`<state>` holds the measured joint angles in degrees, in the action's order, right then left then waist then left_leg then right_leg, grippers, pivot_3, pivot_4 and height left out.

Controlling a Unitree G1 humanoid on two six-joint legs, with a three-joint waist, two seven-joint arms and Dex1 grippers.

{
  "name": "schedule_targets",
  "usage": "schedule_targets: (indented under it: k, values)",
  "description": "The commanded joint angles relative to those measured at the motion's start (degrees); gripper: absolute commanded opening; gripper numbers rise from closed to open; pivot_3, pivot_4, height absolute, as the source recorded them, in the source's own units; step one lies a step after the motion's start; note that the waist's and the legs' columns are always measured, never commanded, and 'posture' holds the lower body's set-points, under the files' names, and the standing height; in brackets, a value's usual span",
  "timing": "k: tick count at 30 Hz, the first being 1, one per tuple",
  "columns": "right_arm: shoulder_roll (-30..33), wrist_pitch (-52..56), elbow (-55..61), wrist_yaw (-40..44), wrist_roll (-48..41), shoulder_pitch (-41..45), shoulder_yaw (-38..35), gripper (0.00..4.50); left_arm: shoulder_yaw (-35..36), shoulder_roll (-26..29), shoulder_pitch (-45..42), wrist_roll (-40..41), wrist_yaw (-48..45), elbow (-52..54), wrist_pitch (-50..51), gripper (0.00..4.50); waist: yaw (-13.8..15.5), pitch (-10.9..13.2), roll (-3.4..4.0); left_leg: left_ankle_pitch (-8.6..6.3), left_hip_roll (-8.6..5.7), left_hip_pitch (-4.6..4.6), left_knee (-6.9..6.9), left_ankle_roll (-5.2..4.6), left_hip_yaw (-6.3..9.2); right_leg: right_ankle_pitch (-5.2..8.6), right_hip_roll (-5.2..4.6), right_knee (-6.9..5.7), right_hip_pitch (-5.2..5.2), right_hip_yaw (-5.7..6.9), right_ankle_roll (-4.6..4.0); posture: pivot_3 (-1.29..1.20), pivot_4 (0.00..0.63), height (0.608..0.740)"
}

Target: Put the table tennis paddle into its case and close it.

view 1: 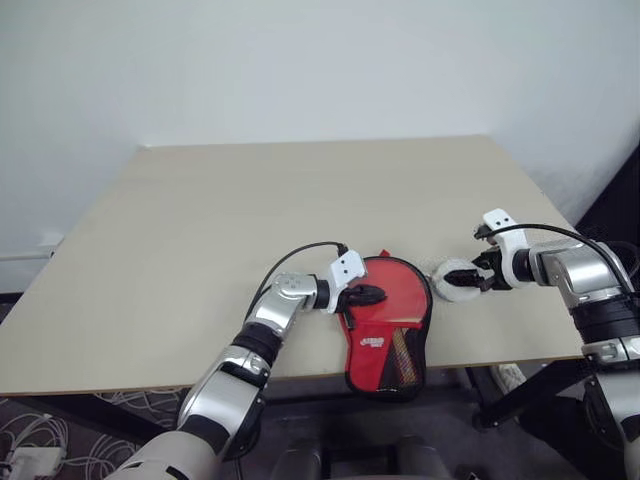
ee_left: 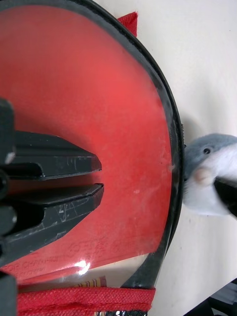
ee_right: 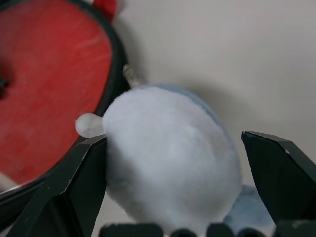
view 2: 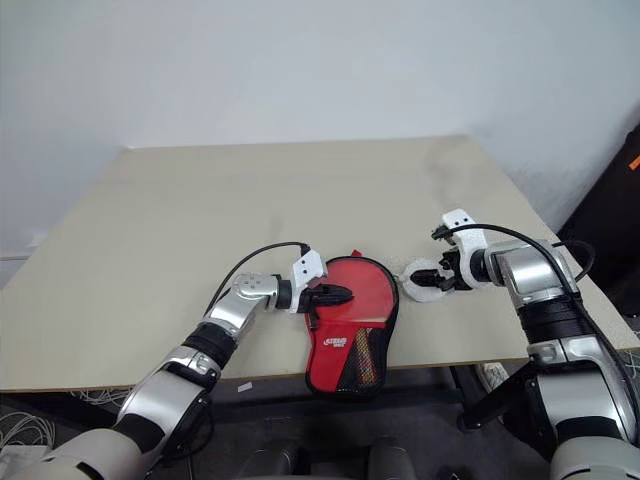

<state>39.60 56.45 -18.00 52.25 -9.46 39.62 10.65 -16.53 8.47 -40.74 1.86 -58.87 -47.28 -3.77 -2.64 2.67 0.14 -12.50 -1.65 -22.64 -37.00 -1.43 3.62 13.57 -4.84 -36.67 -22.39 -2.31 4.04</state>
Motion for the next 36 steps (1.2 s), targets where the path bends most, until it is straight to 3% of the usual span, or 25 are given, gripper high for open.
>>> schedule_targets:
  k: [1,11,14,21,25,27,36]
  values:
    - [1.2,-1.0,2.9,1.5,-0.3,0.0,0.5,4.48,-0.1,0.0,-0.6,-1.3,-0.3,-1.3,-0.7,0.29,0.0,0.0,0.0,0.0,0.0,0.01,0.0,0.0,0.01,0.0,0.0,0.0,0.01,0.01,0.0,0.0,0.0,0.74]
    - [0.3,-1.3,2.1,1.6,0.1,0.3,1.3,4.48,-0.3,0.1,0.0,-2.7,0.1,-1.7,-3.9,0.29,0.0,0.0,-0.02,0.0,0.0,0.0,-0.01,0.0,0.03,0.0,-0.01,0.0,0.02,0.02,0.0,0.0,0.0,0.74]
    - [0.2,-1.3,1.7,1.3,0.1,0.5,1.2,3.94,-0.4,0.2,0.0,-3.1,0.2,-2.5,-4.9,0.29,0.0,0.0,-0.01,0.0,0.0,0.0,-0.02,0.0,0.03,0.0,-0.01,0.0,0.01,0.03,0.0,0.0,0.0,0.74]
    - [0.1,-2.0,0.0,0.9,0.4,1.9,0.9,1.53,-0.8,0.9,1.1,-3.6,-1.4,-4.7,-6.2,0.29,0.0,0.0,-0.02,0.0,0.0,0.02,-0.02,0.0,0.02,0.0,0.0,-0.01,0.02,0.02,0.0,0.0,0.0,0.74]
    - [0.4,-2.9,-1.4,1.2,0.6,2.7,1.0,0.62,-0.7,1.2,1.3,-3.7,-1.9,-5.8,-6.2,0.29,0.0,0.0,-0.03,0.0,0.0,0.03,-0.01,0.0,0.03,-0.01,0.0,-0.01,0.03,0.02,-0.01,0.0,0.0,0.74]
    - [0.6,-3.4,-2.4,1.2,0.9,3.2,1.0,0.43,-0.6,1.3,1.4,-3.7,-2.2,-5.9,-6.2,0.29,0.0,0.0,-0.03,0.0,0.01,0.04,-0.01,0.0,0.03,-0.01,0.0,-0.02,0.03,0.02,-0.01,0.0,0.0,0.74]
    - [5.6,-5.2,0.3,6.3,0.7,1.7,1.0,0.43,0.0,1.2,0.4,-3.4,-2.5,-6.7,-5.5,0.29,0.0,0.0,-0.02,0.0,0.0,0.04,-0.02,0.0,0.02,0.0,0.0,-0.02,0.05,0.02,0.0,0.0,0.0,0.74]
